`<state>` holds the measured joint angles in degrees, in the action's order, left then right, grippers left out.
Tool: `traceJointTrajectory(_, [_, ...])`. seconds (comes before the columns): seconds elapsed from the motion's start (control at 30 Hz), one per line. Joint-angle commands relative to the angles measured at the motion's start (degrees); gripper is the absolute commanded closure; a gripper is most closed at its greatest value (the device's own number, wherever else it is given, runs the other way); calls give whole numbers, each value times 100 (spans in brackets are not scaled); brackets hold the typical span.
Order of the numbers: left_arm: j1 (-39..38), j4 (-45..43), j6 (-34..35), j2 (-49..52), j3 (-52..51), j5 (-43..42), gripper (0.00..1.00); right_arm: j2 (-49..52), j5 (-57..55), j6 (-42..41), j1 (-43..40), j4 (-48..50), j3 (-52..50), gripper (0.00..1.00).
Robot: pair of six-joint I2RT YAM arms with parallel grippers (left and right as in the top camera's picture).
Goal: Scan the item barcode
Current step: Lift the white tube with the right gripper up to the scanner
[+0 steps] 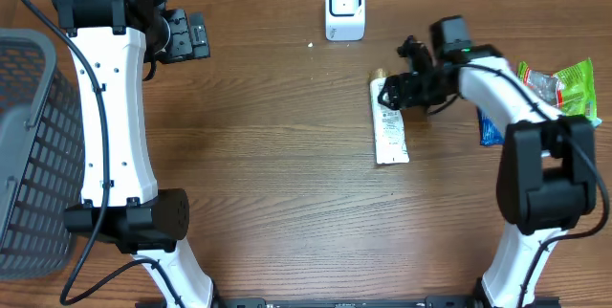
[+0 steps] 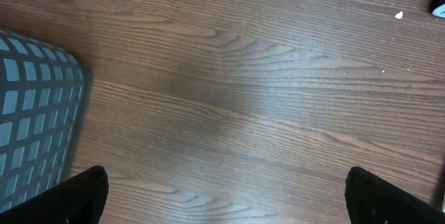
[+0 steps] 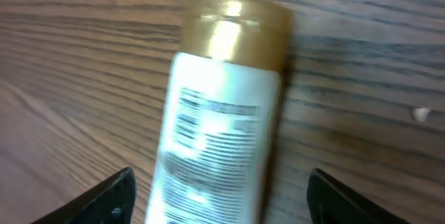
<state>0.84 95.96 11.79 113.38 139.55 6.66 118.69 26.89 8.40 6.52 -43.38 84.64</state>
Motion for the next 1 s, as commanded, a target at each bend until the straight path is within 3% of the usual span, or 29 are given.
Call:
traceJointTrajectory(0.0, [-22, -17, -68, -26, 109, -28, 0, 295, 1300, 557, -317, -55, 92, 22])
traceJointTrajectory(0.23, [-22, -17, -68, -26, 109, -28, 0, 855, 1937, 667, -396, 39, 92, 25])
traceJointTrajectory(0.33, [-22, -20, -66, -26, 109, -28, 0, 1086, 2199, 662, -398, 90, 92, 34])
traceJointTrajectory(0.47, [-22, -20, -68, -26, 109, -28, 0, 1163, 2275, 533, -398, 42, 92, 72])
traceJointTrajectory(0.6, [-22, -20, -68, -26, 109, -28, 0, 1158, 2409, 203, -398, 46, 98, 95])
traceJointTrajectory(0.8, [-22, -17, -68, -26, 109, -28, 0, 835, 2647, 184, -398, -402, 625, 96])
traceJointTrajectory(0.97, [-22, -17, -68, -26, 109, -28, 0, 195, 699, -446, -103, -791, 1513, 96])
